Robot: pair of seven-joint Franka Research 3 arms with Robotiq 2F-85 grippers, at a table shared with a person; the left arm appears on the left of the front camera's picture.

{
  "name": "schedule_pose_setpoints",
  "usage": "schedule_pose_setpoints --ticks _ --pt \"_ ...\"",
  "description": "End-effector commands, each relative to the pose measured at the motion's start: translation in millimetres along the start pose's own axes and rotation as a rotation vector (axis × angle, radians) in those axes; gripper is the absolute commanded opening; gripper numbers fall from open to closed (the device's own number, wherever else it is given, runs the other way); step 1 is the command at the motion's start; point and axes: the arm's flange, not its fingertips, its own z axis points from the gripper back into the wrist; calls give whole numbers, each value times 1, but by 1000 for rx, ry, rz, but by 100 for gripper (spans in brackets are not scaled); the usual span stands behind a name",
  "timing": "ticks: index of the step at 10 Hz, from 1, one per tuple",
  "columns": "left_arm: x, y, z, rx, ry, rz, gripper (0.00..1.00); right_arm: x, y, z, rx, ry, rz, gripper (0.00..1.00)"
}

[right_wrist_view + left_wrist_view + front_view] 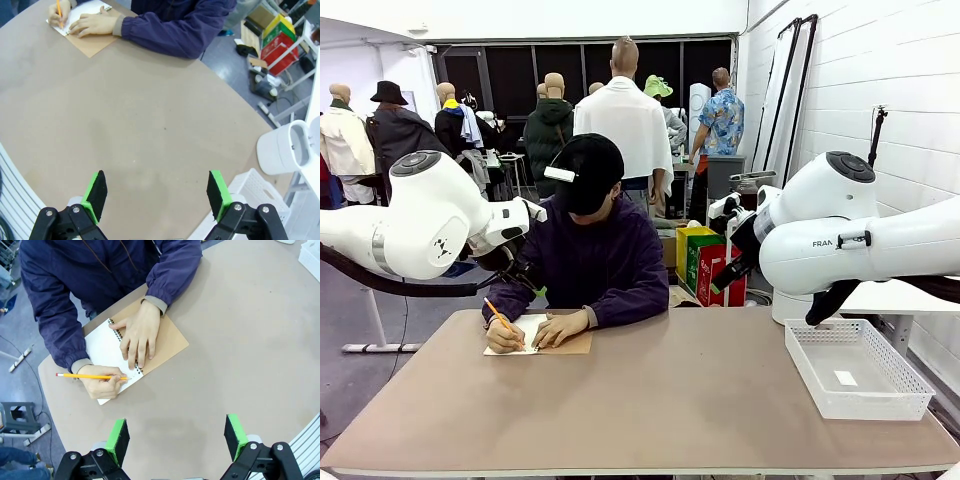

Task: Sort the paper based on its condition.
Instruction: If a person hands you a paper, place it in the Organizing basket , and if it's crumpled, put it in the Trash can.

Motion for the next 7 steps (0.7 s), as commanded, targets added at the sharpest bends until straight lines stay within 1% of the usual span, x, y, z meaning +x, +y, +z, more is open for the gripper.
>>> schedule_pose_setpoints --ticks 1,7 --pt "1 0 0 7 -10 -7 100 0 -1 0 1 0 0 100" --pt "1 0 0 7 -10 -7 100 0 -1 0 1 0 0 100"
